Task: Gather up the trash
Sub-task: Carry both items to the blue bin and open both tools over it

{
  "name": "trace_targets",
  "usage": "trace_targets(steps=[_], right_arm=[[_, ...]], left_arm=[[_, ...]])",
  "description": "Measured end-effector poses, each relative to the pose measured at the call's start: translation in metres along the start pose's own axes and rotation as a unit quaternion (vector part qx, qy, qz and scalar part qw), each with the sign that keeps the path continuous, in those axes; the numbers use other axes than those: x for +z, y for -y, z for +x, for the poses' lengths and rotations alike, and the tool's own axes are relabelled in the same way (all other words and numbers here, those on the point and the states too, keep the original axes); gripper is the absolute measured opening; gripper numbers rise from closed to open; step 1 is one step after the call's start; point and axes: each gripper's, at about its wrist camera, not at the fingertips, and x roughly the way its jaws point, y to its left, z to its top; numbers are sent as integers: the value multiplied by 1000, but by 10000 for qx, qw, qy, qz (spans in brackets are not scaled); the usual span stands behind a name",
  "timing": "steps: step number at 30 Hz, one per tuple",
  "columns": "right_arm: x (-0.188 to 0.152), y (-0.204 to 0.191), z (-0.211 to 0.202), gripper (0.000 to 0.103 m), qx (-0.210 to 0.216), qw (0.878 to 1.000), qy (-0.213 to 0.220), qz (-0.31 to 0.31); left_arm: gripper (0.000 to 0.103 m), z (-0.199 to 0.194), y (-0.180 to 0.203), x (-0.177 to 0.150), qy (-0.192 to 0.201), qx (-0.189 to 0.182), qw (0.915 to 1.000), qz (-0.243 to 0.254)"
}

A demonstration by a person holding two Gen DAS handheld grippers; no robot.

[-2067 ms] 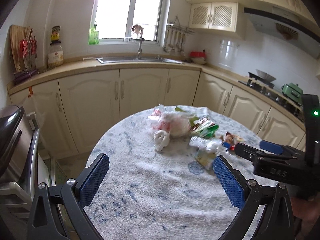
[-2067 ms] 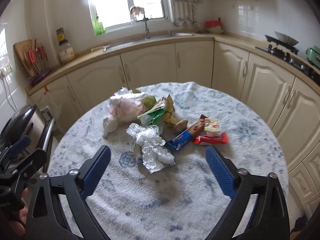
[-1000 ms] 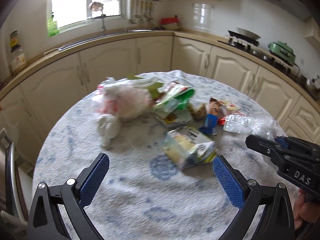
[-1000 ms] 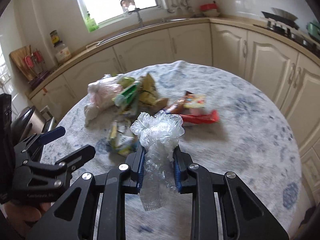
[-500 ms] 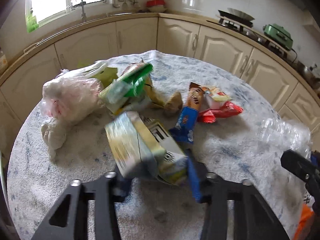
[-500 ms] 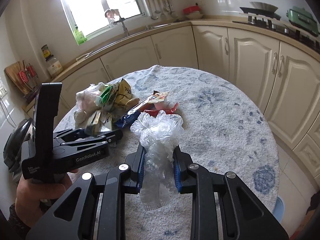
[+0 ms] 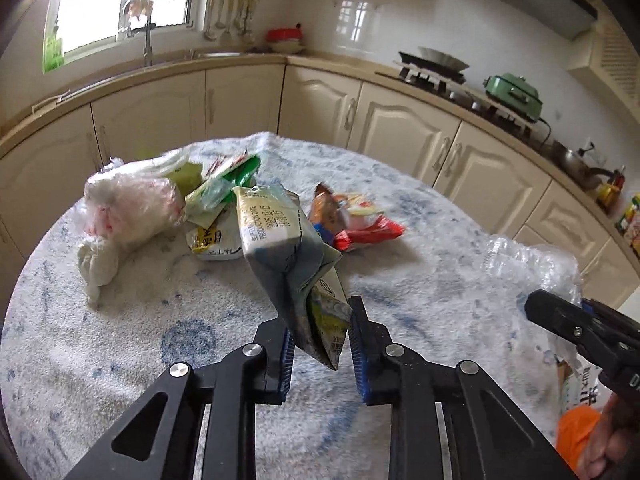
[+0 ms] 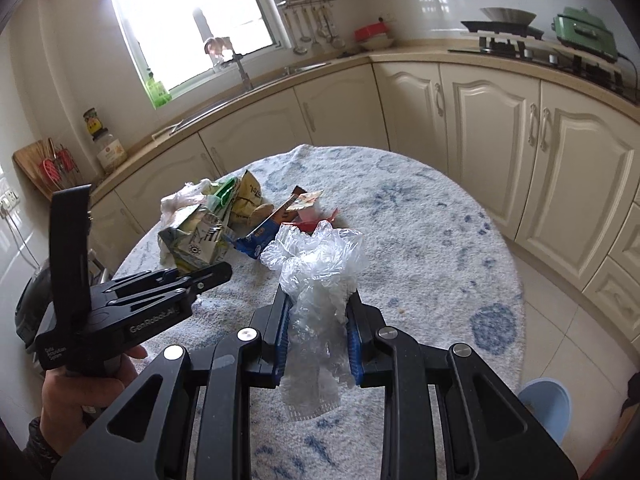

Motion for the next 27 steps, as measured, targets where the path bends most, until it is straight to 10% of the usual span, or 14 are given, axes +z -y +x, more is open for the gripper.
trace_targets(steps=[15, 27], right_arm=[[5, 45, -85, 24, -457, 9962, 693, 270], [-19, 154, -165, 24, -1554, 9768, 1064, 1024]], left_arm=[[20, -73, 61, -13, 716, -557, 9951, 402], [20, -64, 187, -12, 598, -1663, 9762, 1258]])
